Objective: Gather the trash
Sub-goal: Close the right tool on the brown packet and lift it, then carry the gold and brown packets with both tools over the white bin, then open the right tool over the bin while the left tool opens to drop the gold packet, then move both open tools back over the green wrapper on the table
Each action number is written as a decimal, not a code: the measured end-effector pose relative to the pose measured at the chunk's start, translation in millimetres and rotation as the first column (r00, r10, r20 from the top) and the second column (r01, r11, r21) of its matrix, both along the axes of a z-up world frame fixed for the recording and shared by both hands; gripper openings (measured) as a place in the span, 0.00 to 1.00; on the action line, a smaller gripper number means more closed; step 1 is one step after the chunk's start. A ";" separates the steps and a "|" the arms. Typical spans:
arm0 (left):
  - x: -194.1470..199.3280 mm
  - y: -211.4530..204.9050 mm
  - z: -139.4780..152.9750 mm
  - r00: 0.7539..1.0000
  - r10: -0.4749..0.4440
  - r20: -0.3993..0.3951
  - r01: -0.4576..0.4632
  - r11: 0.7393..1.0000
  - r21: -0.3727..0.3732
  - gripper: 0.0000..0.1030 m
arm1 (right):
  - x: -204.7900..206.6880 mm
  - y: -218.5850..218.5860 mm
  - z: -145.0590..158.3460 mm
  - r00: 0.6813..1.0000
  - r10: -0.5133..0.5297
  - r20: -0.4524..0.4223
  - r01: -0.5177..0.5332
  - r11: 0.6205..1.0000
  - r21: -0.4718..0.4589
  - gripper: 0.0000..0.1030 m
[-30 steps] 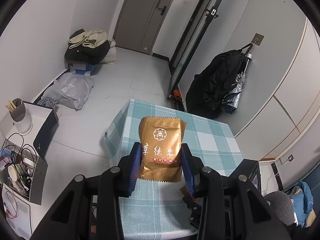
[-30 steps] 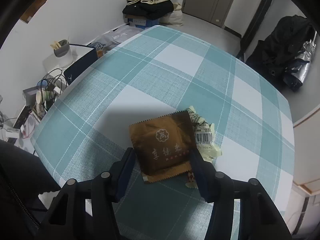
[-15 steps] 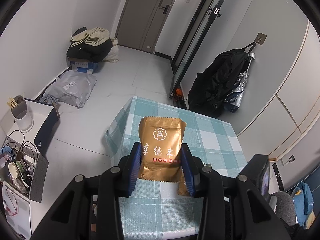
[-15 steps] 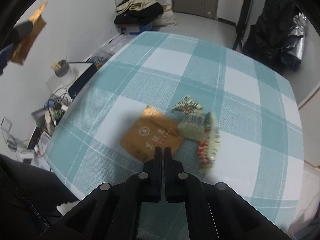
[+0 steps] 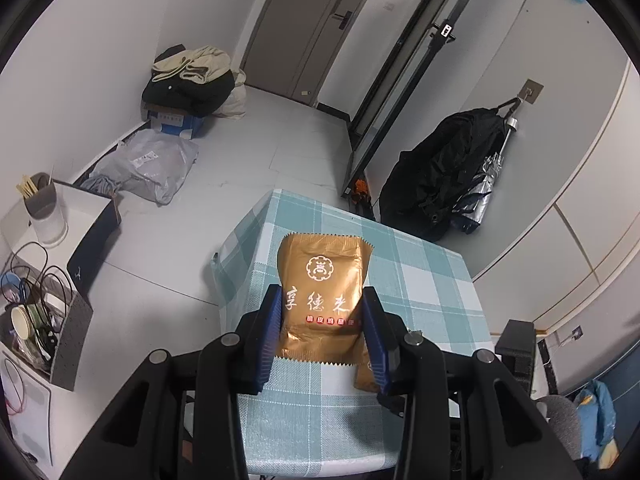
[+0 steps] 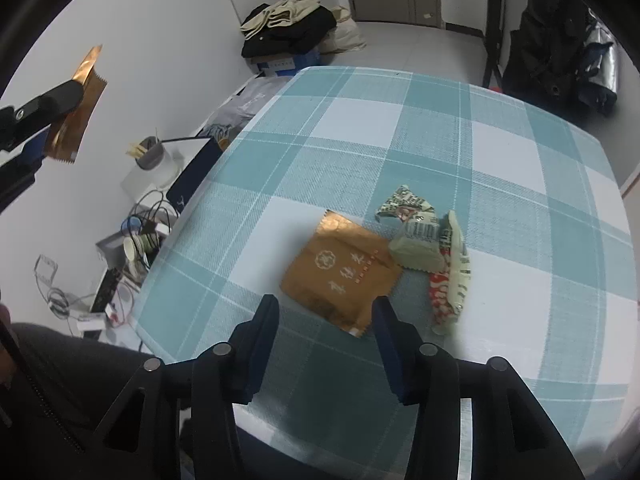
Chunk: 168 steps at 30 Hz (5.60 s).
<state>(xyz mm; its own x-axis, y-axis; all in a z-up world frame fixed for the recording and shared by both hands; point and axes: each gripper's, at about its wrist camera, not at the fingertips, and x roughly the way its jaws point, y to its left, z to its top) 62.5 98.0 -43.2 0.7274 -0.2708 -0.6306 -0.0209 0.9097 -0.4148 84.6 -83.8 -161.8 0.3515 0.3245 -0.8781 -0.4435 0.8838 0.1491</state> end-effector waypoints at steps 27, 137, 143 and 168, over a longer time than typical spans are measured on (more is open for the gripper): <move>0.9 7.5 0.6 1.000 0.029 0.003 -0.029 0.998 -0.056 0.33 | 7.6 22.9 -12.6 0.995 -0.065 0.078 0.076 0.988 -0.138 0.32; -7.2 -521.6 -124.7 0.177 -0.831 -0.528 0.927 0.321 -0.195 0.33 | -155.6 -555.1 -48.7 0.531 -0.819 -0.216 0.847 0.516 0.126 0.58; -11.9 -527.8 -132.2 0.148 -0.816 -0.558 0.938 0.295 -0.183 0.33 | -153.6 -560.3 -45.0 0.520 -0.827 -0.214 0.854 0.507 0.116 0.63; -13.2 -515.1 -129.5 0.204 -0.783 -0.588 0.946 0.312 -0.087 0.64 | -159.0 -559.3 -29.2 0.503 -0.846 -0.178 0.864 0.494 0.099 0.74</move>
<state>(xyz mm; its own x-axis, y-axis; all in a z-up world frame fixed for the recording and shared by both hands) 49.2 -417.2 -172.7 -0.2660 -0.3145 -0.9112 0.7525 0.5231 -0.4002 -74.4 -643.1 -191.0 0.4541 0.0419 -0.8900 0.5409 0.7808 0.3127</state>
